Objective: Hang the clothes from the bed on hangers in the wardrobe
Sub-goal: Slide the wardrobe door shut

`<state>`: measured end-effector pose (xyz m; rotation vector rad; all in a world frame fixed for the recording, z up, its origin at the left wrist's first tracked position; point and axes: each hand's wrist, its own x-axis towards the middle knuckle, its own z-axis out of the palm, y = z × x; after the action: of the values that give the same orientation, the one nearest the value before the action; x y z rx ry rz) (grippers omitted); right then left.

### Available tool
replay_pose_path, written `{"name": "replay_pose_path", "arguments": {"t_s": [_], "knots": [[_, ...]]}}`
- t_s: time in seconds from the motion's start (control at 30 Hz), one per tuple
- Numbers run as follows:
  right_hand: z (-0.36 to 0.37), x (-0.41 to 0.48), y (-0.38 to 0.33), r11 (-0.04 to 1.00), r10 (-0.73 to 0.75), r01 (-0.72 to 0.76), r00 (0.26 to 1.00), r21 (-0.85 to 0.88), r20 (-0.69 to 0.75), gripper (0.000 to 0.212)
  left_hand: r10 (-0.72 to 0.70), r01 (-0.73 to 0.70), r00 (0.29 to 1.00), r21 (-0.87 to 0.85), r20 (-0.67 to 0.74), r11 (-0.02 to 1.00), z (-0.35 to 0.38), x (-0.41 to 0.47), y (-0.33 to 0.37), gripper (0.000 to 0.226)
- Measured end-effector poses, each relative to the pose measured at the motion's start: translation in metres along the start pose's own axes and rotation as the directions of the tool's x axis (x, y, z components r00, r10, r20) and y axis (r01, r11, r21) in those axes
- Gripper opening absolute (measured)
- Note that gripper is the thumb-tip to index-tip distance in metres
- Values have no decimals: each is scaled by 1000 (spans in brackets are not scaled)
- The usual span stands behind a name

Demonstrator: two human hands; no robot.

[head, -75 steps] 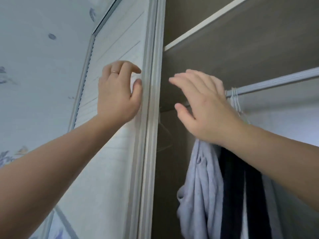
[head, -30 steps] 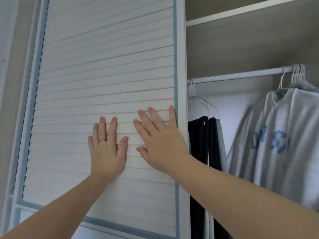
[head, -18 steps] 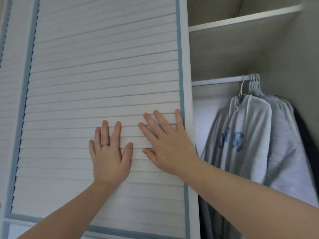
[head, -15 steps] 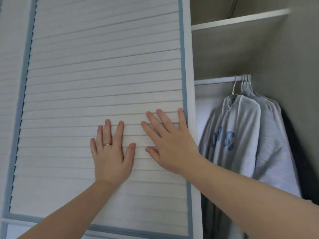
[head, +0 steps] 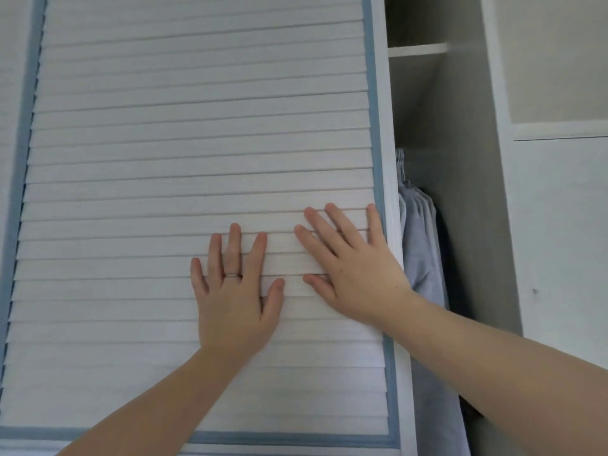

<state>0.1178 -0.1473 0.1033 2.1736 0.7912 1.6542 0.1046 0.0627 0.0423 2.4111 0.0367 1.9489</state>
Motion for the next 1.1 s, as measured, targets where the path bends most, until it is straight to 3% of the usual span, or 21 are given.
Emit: {"name": "replay_pose_path", "arguments": {"t_s": [0.43, 0.7, 1.0, 1.1], "knots": [[-5, -72, 91, 992, 89, -81, 992, -95, 87, 72, 57, -60, 996, -39, -75, 997, 19, -1, 120, 67], [1, -73, 92, 995, 53, -47, 996, -84, 67, 71, 56, -58, 991, -8, -125, 998, 23, -3, 114, 64], [-3, -81, 98, 995, 99, -97, 989, -22, 112, 69, 40, -40, 999, -16, -16, 999, 17, -1, 128, 67], [-13, -81, 95, 991, 129, -135, 974, 20, 185, 69, 23, -20, 995, -32, 97, 999, 5, -1, 128, 69]]}}
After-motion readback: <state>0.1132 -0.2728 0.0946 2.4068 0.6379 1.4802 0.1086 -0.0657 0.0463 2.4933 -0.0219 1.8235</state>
